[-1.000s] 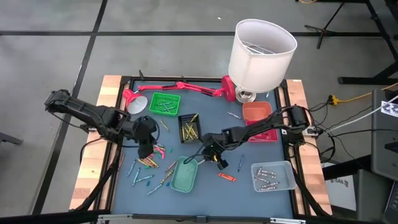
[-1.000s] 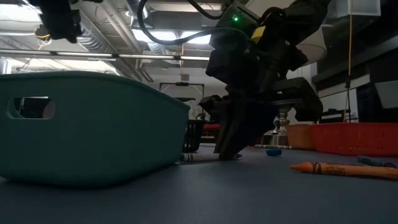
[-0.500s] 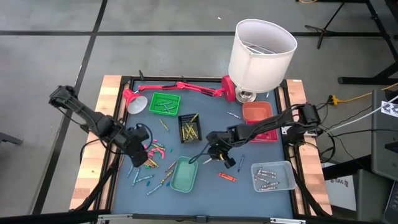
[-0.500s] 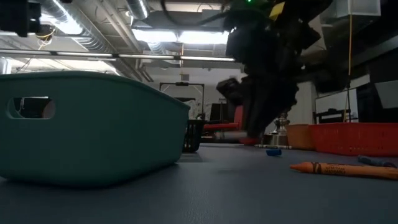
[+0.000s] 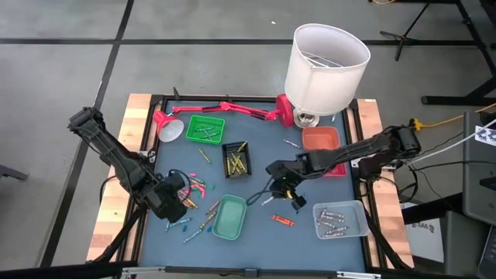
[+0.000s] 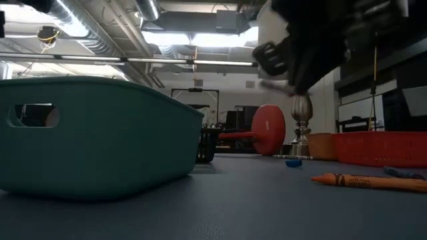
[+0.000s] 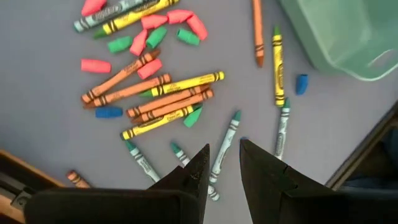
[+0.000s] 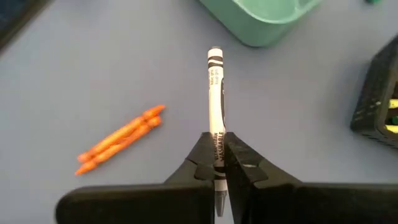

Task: Sort crayons
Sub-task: Put the gray crayon into the white bin

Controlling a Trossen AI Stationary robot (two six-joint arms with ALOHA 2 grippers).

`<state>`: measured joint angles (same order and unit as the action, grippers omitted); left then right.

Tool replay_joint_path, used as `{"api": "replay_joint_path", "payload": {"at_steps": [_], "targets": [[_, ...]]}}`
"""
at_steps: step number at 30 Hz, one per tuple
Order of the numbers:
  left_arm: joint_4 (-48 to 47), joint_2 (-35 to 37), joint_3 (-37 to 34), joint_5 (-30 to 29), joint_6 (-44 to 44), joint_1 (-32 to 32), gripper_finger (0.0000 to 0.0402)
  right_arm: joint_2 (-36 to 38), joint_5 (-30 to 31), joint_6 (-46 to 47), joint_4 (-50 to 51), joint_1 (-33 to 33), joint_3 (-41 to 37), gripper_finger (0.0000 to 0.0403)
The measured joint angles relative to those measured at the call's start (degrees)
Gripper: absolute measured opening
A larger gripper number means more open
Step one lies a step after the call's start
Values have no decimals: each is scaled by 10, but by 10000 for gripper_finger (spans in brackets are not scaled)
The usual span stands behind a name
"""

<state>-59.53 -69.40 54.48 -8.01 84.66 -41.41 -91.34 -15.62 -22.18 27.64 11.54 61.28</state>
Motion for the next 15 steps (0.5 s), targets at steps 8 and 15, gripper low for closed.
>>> {"api": "replay_joint_path", "payload": {"at_steps": [8,15], "targets": [[1,-52,0,0,5,-8,73,56,12,134,82,82,0,11],[5,-84,0,0,5,-7,72,81,45,299,178,185,0,11]]}}
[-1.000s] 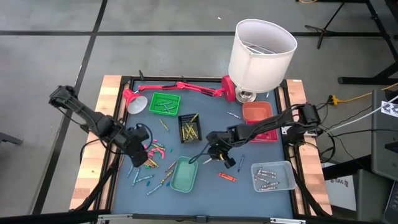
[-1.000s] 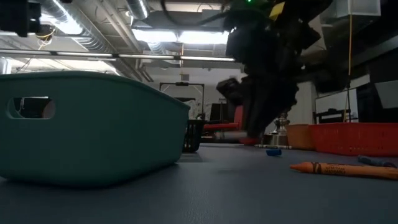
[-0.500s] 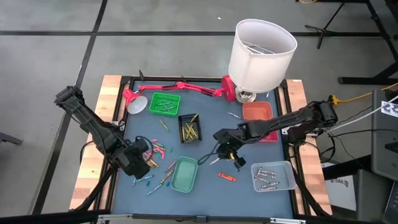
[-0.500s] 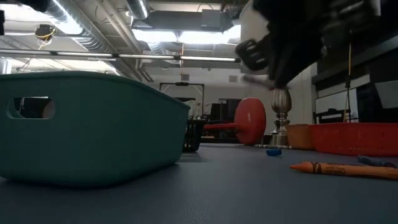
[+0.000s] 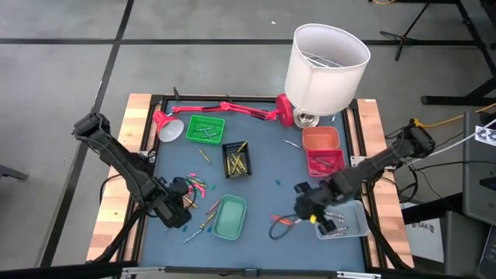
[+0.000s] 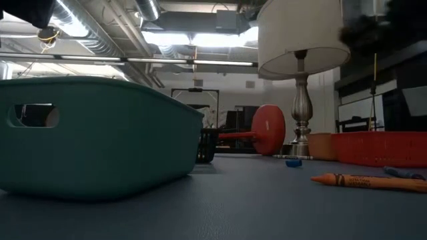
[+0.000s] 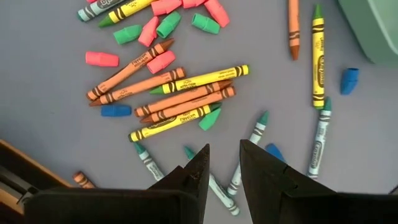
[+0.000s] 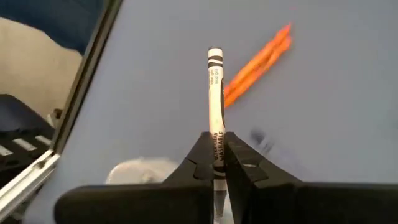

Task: Sort crayons
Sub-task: Put the gray crayon into the white bin

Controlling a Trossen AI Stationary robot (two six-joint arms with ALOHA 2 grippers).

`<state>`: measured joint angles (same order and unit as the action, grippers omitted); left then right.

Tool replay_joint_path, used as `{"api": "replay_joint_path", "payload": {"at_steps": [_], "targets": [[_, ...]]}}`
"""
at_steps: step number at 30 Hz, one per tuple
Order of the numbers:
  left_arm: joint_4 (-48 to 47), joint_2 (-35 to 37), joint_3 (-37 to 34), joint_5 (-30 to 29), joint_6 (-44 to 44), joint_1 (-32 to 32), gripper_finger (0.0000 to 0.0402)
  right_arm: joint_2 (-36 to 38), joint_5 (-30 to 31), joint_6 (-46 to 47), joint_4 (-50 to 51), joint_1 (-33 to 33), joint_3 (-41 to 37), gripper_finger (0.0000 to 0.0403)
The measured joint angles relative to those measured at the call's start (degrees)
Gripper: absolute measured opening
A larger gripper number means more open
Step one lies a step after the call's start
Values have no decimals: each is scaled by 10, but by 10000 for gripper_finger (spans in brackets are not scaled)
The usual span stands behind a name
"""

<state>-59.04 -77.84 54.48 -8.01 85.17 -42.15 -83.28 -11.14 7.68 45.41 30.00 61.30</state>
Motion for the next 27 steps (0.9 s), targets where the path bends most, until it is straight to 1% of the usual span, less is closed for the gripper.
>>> {"api": "replay_joint_path", "payload": {"at_steps": [4,6,10,13,16,21,24,27], "targets": [[2,-7,0,0,0,0,72,7,62,115,62,53,0,11],[2,-6,0,0,0,0,72,8,83,174,98,76,0,12],[2,-6,0,0,2,0,72,8,112,285,173,126,0,12],[2,-6,0,0,2,0,72,8,120,346,203,156,-4,12],[2,-6,0,0,2,0,72,8,115,369,208,179,-12,12],[2,-6,0,4,2,0,72,7,114,370,201,196,-18,12],[2,-6,0,29,4,0,72,7,116,371,200,195,-18,12],[2,-6,0,47,27,-3,72,7,119,371,200,195,-18,14]]}}
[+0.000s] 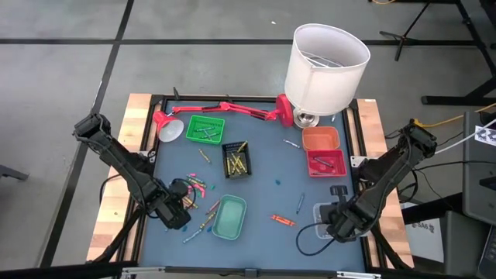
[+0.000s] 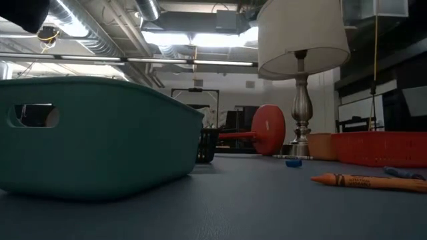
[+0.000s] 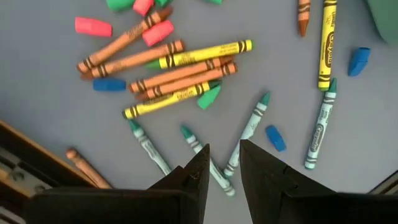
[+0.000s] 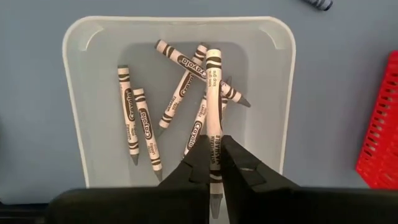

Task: Sort crayons
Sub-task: Put the gray crayon into the white bin, then put the blue green crayon into the green bin

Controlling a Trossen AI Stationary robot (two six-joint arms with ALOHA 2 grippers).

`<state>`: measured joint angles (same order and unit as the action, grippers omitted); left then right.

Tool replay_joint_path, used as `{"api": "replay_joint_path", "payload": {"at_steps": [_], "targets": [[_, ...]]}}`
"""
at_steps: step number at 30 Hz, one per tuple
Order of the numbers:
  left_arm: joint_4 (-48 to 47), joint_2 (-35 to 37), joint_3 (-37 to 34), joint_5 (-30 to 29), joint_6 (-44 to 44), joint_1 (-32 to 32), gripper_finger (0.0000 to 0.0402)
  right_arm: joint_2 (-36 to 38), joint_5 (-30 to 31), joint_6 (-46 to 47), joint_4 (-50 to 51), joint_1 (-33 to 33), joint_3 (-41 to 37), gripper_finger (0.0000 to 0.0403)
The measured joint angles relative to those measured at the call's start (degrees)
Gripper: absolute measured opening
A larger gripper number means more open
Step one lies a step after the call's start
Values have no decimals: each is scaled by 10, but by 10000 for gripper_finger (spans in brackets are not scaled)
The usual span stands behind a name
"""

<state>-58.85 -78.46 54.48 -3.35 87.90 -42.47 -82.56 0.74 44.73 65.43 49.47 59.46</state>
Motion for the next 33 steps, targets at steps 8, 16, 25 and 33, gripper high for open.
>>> {"api": "replay_joint_path", "payload": {"at_steps": [8,16,25,33], "targets": [[0,0,0,-15,66,-26,72,0,2,53,5,0,0,80],[25,0,0,-35,75,-53,72,0,2,62,-9,0,0,125],[72,-56,0,-54,-22,-77,72,0,2,61,-65,0,0,127],[103,-126,0,-46,-90,-80,73,-1,2,60,-91,0,0,127]]}}
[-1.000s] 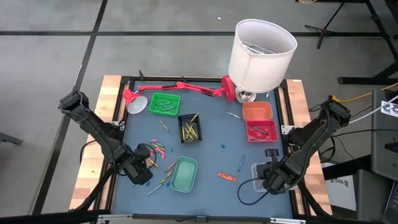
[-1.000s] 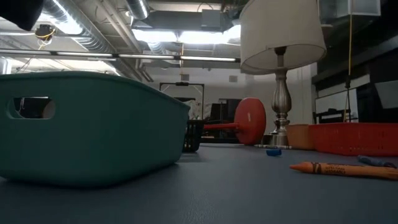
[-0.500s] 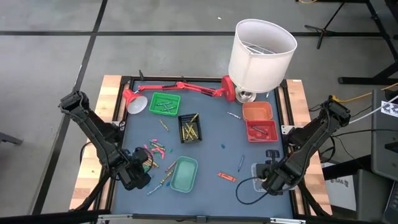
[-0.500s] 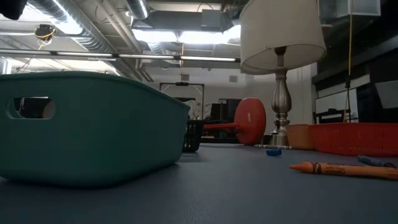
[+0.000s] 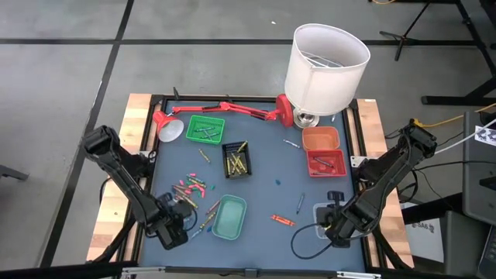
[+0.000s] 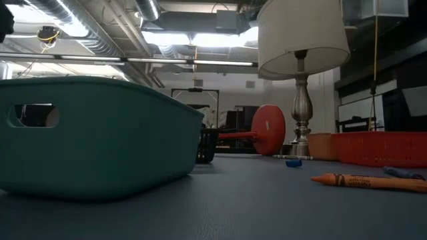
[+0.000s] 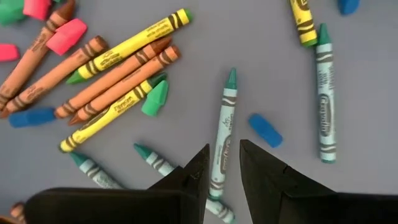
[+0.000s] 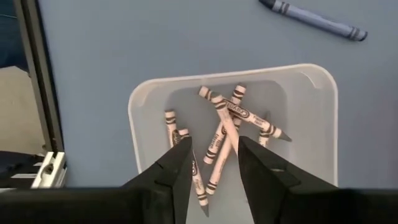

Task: Sort crayons
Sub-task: Put the blue green crayon into the green bin

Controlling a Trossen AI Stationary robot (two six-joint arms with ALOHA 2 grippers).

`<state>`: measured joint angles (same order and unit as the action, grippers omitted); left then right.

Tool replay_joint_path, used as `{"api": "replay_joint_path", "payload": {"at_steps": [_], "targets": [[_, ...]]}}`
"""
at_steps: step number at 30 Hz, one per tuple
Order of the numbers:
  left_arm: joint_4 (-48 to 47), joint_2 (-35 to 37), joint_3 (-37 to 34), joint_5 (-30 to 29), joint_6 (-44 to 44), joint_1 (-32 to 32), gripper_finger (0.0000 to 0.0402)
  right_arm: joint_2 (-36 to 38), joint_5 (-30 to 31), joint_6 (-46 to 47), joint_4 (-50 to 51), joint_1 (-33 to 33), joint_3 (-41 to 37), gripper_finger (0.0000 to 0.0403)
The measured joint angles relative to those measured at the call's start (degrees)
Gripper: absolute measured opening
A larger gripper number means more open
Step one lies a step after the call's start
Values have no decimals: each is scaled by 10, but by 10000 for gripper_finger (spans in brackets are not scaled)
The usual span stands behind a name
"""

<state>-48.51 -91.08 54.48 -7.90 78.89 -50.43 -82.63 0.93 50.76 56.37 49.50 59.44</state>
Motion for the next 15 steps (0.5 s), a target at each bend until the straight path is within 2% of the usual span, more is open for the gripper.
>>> {"api": "replay_joint_path", "payload": {"at_steps": [6,15], "targets": [[1,-25,0,1,-15,0,73,0,4,0,-13,0,0,127],[13,-36,0,-16,-16,0,73,0,60,-1,-39,0,0,127]]}}
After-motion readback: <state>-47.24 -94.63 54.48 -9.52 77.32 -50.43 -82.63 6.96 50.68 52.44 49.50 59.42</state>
